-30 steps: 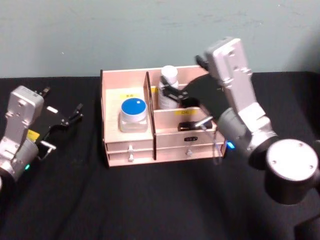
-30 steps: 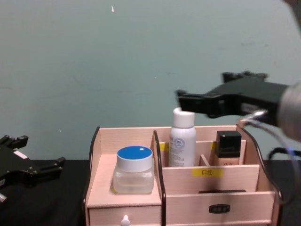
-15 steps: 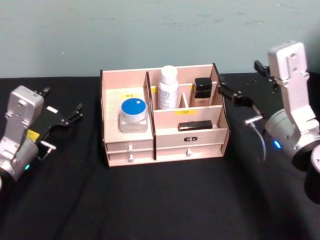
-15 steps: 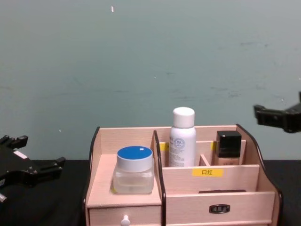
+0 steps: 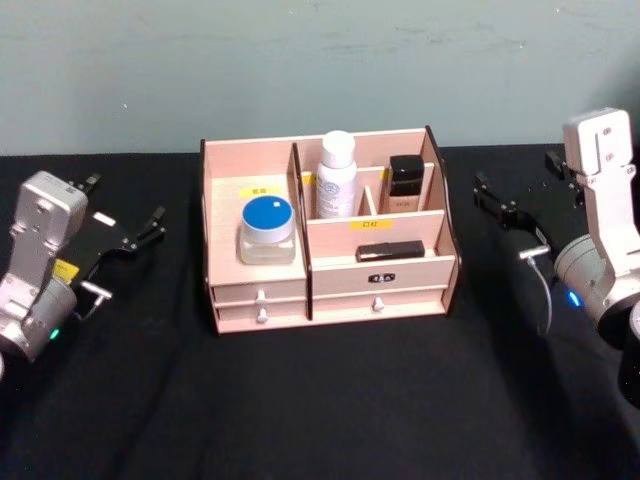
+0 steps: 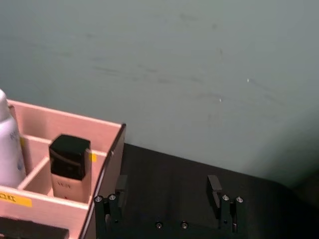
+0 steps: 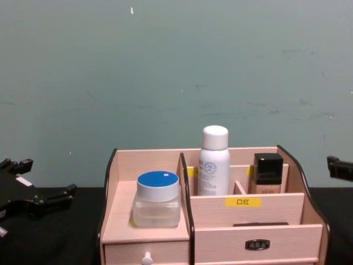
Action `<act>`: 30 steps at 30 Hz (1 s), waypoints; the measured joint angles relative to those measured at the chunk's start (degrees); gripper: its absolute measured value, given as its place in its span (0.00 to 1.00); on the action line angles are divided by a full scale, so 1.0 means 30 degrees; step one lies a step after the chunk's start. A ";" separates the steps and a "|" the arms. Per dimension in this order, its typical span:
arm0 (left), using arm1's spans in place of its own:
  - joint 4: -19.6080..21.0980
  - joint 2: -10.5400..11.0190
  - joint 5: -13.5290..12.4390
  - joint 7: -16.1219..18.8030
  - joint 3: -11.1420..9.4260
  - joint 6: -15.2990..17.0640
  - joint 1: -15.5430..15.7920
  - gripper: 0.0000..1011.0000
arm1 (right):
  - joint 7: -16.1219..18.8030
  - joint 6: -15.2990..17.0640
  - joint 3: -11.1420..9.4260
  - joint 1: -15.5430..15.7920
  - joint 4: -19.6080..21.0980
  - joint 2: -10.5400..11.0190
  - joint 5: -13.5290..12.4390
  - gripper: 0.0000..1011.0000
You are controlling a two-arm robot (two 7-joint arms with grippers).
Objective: Pick up the facial cleanser and watermelon frost from the table and place them into the tiered storage box.
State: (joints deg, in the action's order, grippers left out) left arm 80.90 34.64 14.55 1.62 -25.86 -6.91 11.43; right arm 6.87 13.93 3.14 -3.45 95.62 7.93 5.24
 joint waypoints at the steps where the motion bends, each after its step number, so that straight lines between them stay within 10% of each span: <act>1: -0.0001 0.0001 0.0000 0.0000 0.0000 0.0000 0.0000 0.99 | -0.0014 -0.0011 -0.0013 -0.0028 -0.0129 -0.0015 0.0027 0.99; 30: -0.0001 0.0000 0.0000 0.0000 0.0000 0.0001 0.0000 0.99 | -0.0025 0.0013 -0.0031 -0.0157 -0.0559 -0.0063 0.0180 0.99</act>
State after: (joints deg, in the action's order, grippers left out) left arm 80.90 34.64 14.55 1.62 -25.86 -6.91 11.43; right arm 6.80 13.97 3.04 -3.92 93.94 7.74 5.78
